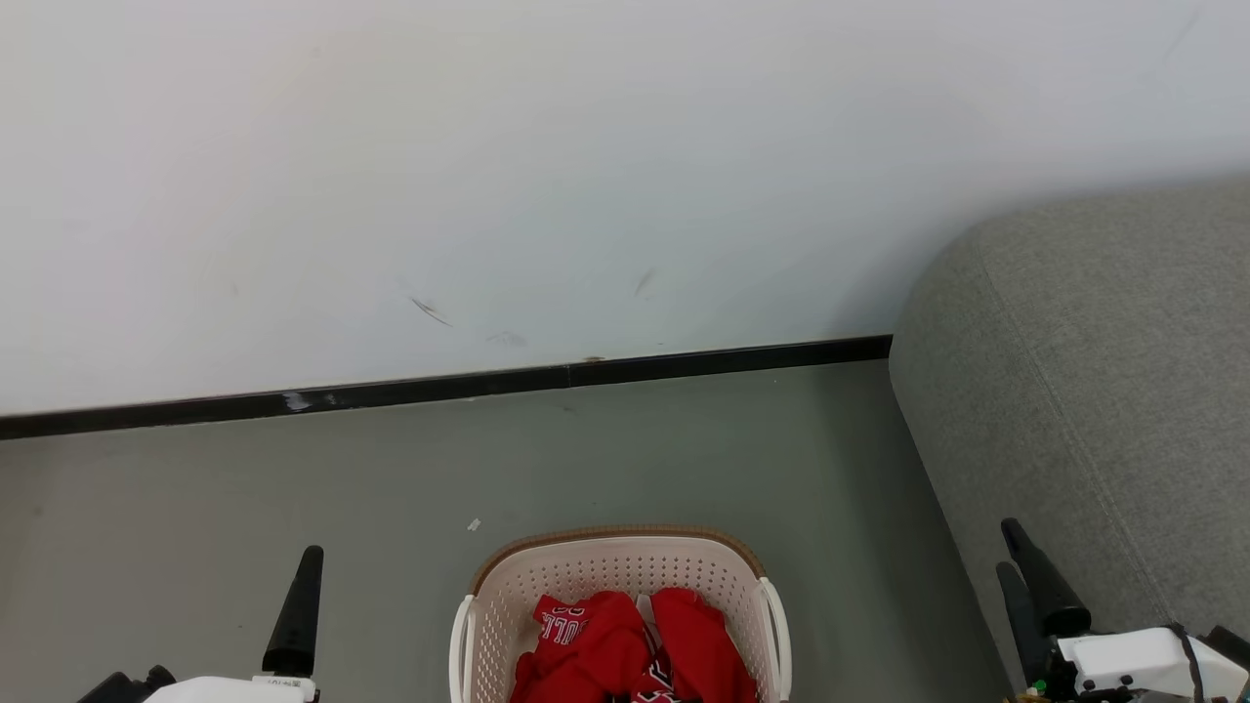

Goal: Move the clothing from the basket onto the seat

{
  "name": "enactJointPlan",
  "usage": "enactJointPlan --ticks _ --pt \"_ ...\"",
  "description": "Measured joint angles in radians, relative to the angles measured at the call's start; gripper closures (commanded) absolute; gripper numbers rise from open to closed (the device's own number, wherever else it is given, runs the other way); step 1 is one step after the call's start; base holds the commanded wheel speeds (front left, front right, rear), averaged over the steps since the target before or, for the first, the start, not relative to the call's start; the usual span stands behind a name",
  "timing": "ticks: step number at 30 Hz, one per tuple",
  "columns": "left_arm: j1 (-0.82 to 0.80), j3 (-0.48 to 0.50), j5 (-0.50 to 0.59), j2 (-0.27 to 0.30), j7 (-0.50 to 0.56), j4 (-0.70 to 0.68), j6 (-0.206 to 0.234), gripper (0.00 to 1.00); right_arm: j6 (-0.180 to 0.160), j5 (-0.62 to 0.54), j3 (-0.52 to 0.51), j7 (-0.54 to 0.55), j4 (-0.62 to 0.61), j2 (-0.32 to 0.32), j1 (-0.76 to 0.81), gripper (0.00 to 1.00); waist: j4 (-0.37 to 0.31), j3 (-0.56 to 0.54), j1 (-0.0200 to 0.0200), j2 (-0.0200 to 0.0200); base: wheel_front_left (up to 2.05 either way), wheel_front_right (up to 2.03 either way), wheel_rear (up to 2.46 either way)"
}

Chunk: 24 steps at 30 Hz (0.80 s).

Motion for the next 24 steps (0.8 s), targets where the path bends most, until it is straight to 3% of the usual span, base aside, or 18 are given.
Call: enactJointPlan --ticks 12,18,24 --pt "-0.012 -0.010 0.202 0.004 -0.040 -0.049 0.005 0.00 0.000 -0.206 0.006 -0.043 -0.035 -0.004 -0.003 0.00 0.002 -0.005 0.0103 0.0000 0.00 0.00 0.00" --pt "-0.012 -0.032 0.338 0.019 -0.061 -0.073 0.020 0.00 0.000 -0.312 0.022 -0.064 -0.049 -0.004 -0.003 0.00 0.003 -0.007 0.0122 0.0000 0.00 0.00 0.00" --pt "-0.013 -0.071 0.495 0.036 -0.086 -0.091 0.040 0.00 0.000 -0.426 0.043 -0.082 -0.053 -0.004 -0.003 0.00 0.003 -0.008 0.0114 0.0000 0.00 0.00 0.00"
